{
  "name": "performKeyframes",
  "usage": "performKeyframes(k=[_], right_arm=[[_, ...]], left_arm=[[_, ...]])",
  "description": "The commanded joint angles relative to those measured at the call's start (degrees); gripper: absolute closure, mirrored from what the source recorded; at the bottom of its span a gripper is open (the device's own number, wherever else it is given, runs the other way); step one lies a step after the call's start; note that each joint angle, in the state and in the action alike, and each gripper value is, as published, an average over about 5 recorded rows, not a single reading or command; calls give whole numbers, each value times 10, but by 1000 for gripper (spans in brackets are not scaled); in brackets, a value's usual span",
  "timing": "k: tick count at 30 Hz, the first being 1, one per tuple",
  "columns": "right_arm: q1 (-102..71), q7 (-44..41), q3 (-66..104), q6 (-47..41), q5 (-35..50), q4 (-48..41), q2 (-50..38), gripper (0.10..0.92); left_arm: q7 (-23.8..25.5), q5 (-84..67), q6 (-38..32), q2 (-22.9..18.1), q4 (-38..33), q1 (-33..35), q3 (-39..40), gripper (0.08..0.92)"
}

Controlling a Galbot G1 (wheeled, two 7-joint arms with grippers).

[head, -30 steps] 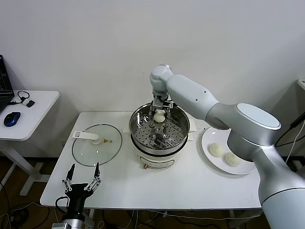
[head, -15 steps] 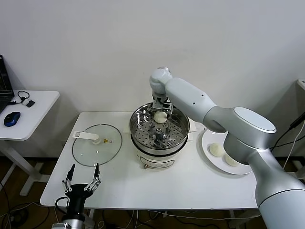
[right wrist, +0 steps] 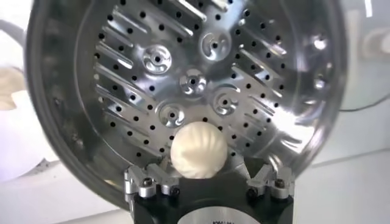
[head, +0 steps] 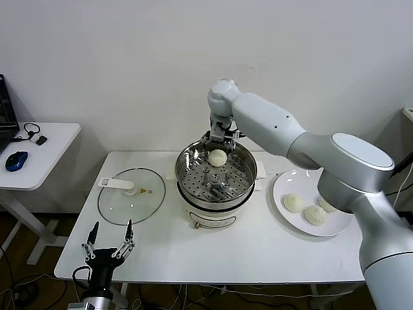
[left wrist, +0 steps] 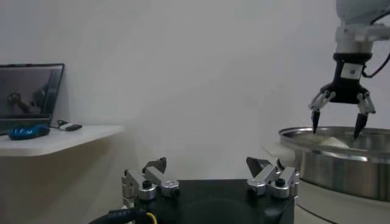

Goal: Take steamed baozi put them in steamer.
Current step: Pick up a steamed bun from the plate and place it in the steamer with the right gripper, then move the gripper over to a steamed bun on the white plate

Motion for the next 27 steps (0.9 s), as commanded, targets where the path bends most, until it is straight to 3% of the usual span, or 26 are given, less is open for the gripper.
performKeyframes(k=[1, 13, 27], right_arm=[[70, -6, -39, -51, 164, 37, -74, 203], [106, -15, -102, -229, 352, 75, -273, 203], [-40, -46, -43, -312, 330, 50, -394, 203]], left_arm=[[0, 0, 1, 0, -1, 0, 0, 177], [0, -1, 5, 1, -6, 0, 4, 177], [3, 3, 4, 2, -13, 12, 13, 177]])
